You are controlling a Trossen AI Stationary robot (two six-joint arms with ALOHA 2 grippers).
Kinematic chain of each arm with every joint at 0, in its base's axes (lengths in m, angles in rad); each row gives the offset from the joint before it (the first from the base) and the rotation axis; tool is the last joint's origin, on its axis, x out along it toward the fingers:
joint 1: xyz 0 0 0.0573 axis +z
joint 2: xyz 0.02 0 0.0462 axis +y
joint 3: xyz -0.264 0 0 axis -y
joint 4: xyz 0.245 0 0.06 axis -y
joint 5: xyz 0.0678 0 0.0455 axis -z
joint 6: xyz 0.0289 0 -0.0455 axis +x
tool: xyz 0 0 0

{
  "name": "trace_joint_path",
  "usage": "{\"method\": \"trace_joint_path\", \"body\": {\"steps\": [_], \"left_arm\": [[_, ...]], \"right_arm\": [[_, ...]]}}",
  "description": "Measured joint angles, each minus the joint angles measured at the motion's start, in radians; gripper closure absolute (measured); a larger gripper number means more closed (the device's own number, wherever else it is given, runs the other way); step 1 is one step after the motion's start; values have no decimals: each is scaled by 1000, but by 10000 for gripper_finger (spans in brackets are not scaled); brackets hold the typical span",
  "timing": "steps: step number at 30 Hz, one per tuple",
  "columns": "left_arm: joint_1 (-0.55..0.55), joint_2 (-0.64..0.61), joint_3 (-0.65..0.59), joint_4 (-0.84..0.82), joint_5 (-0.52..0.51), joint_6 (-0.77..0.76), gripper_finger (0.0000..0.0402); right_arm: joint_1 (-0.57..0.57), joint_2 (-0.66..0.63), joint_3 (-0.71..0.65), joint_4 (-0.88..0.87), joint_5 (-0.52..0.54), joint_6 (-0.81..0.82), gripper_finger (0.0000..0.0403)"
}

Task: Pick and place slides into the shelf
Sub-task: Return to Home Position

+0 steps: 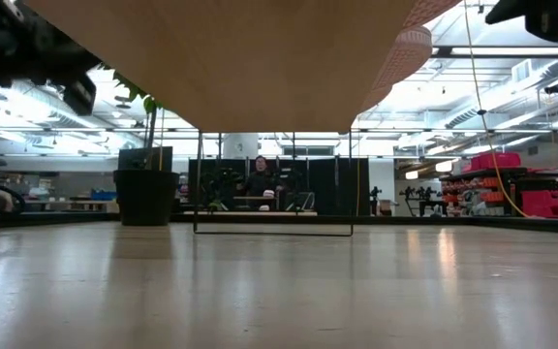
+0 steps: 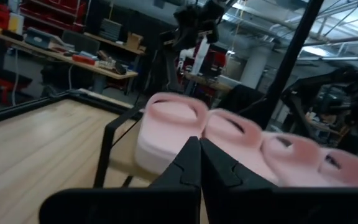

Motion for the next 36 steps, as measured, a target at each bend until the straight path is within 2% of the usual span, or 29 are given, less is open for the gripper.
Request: {"method": "trace_joint_path", "body": {"steps": [5,10,13,18,20,27,31,36], "left_arm": [[39,-4,-36,-25,6,1,400],[89,0,-36,-28,72,38,400],[125,0,-37,-48,122,45,400],[177,0,-37,-47,276,20,400],[193,0,-37,-50,295,19,400],[242,0,-37,-72,251,-3,400],[245,2,-37,-92,171,-20,400],[245,9,-37,-96,156,-26,398]], "right_arm": [[0,0,0,-32,5,36,400],[0,2,0,-58,11,54,400],[0,7,0,-63,10,91,400],[0,8,0,-77,10,80,400],[0,8,0,-94,10,78,400],[0,8,0,-125,16,59,400],[0,8,0,-126,65,19,400],[1,8,0,-126,92,-52,400]]}}
